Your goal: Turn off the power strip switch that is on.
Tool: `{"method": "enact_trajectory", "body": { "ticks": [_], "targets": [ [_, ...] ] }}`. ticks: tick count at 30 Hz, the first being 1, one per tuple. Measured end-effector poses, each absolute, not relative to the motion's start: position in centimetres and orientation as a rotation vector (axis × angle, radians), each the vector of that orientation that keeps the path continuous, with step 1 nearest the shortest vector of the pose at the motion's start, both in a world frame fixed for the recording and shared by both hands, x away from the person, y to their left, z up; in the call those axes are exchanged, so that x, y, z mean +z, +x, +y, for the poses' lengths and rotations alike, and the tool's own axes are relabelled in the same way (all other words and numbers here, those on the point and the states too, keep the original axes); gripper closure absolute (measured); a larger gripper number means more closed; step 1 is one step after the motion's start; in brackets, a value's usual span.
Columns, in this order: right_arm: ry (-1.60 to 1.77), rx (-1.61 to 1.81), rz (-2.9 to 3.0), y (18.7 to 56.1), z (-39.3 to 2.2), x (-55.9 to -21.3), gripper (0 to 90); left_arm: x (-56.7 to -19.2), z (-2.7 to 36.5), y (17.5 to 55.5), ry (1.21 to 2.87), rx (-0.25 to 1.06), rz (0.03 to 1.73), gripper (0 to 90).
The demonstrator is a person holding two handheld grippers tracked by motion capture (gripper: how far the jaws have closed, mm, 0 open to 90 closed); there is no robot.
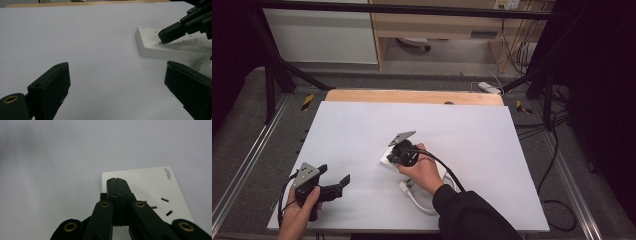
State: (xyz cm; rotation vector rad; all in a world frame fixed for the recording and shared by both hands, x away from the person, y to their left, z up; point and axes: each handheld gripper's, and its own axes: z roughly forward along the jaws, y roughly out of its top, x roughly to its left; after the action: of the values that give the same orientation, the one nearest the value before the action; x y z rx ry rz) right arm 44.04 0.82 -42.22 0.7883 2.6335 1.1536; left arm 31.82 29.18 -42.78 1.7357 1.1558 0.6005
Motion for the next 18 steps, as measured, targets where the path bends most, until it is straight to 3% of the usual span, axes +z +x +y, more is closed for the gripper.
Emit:
{"method": "enact_trajectory", "body": {
  "ticks": [18],
  "targets": [
    [0.789, 1.143, 2.645, 44.08, 0.90, -42.39, 90.0, -42.81, 29.09, 31.84, 1.737, 0.599, 1.152, 6.5]
  ]
}}
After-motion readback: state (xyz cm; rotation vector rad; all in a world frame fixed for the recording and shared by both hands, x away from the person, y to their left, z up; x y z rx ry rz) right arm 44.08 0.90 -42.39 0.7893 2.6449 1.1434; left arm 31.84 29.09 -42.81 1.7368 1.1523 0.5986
